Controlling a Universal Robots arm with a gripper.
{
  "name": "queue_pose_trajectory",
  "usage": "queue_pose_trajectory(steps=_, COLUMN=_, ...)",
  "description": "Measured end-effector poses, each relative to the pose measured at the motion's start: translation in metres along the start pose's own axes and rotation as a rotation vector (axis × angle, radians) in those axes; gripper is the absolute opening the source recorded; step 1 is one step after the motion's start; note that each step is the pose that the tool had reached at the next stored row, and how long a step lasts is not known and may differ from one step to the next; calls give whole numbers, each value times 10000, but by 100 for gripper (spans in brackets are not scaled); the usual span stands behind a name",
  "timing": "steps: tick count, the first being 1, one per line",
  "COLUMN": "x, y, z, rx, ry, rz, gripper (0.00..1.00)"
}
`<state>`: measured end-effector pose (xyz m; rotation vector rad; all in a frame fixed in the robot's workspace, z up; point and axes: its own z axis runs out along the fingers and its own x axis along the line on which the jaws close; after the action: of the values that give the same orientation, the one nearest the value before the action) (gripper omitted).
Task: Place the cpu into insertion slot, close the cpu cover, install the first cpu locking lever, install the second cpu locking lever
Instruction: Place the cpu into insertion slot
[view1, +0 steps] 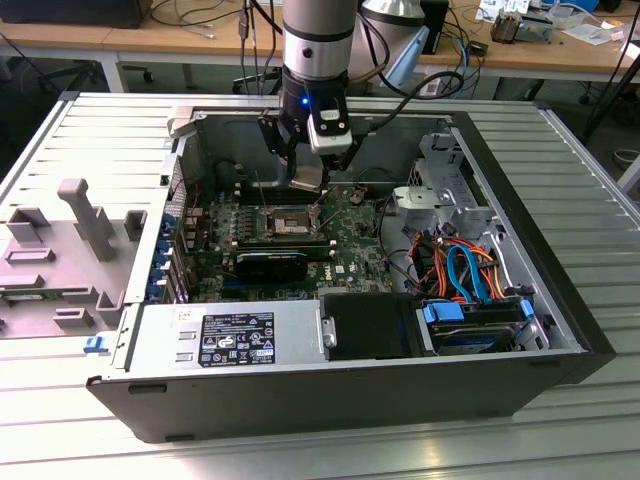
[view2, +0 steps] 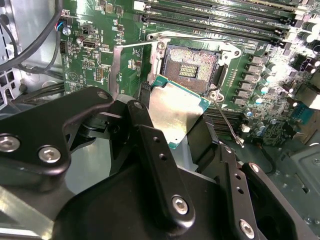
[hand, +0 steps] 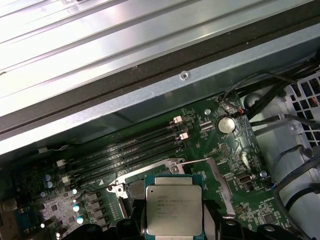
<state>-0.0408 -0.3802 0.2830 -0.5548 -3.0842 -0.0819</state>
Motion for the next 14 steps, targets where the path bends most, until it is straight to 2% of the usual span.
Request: queue_pose_trajectory(steps=14, x=0, y=-1, z=16, rx=5, ry=-5, rz=60, gripper=54)
